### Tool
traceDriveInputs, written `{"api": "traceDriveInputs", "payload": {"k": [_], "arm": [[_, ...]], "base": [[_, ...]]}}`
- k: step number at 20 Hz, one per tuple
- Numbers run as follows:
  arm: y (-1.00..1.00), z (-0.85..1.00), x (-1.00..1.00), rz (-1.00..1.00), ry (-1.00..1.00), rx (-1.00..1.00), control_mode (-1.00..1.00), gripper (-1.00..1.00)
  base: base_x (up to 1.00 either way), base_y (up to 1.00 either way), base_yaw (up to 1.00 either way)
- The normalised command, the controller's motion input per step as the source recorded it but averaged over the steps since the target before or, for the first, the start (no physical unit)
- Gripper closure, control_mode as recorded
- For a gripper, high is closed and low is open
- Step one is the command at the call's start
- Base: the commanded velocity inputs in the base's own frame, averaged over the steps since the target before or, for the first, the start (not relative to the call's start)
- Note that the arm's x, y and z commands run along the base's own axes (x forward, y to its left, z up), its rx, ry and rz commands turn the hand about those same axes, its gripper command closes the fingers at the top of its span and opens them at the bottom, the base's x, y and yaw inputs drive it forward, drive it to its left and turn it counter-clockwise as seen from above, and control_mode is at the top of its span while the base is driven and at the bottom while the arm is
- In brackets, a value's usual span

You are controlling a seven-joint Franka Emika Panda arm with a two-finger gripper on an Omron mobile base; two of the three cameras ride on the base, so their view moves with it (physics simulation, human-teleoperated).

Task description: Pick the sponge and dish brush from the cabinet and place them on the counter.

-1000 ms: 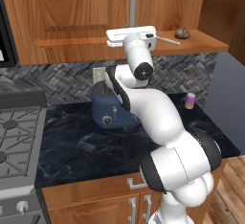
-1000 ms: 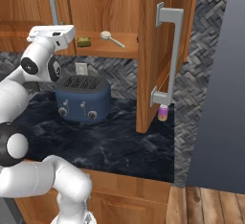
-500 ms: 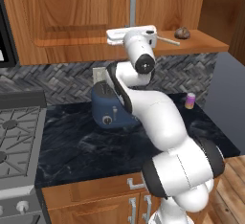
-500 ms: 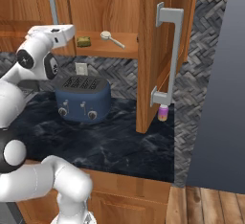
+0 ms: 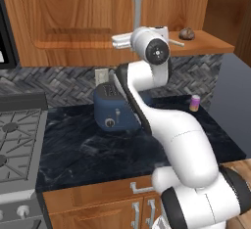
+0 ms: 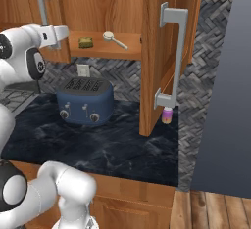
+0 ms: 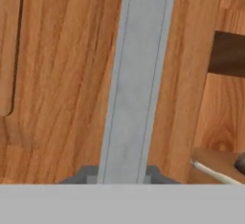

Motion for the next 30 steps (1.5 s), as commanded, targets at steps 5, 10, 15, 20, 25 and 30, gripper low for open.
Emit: {"api": "traceDriveInputs", "payload": {"k": [5,10,15,20,25,30], "arm": [[0.00,-0.03,-0.85,0.00,0.03,0.00,-1.00,1.00],[0.02,-0.04,-0.74,0.00,-0.01,0.00,-1.00,1.00],[0.04,-0.02,-0.63,0.00,0.00,0.00,-1.00,1.00],[0.08,0.00,-0.48,0.00,0.01,0.00,-1.00,1.00],[0.08,0.00,-0.26,-0.01,0.05,0.00,-1.00,1.00],[0.00,0.00,-0.02,0.00,0.01,0.00,-1.00,-1.00]], "base": [[0.00,0.00,0.00],[0.00,0.00,0.00],[0.00,0.00,0.00],[0.00,0.00,0.00],[0.00,0.00,0.00],[0.00,0.00,0.00]]}}
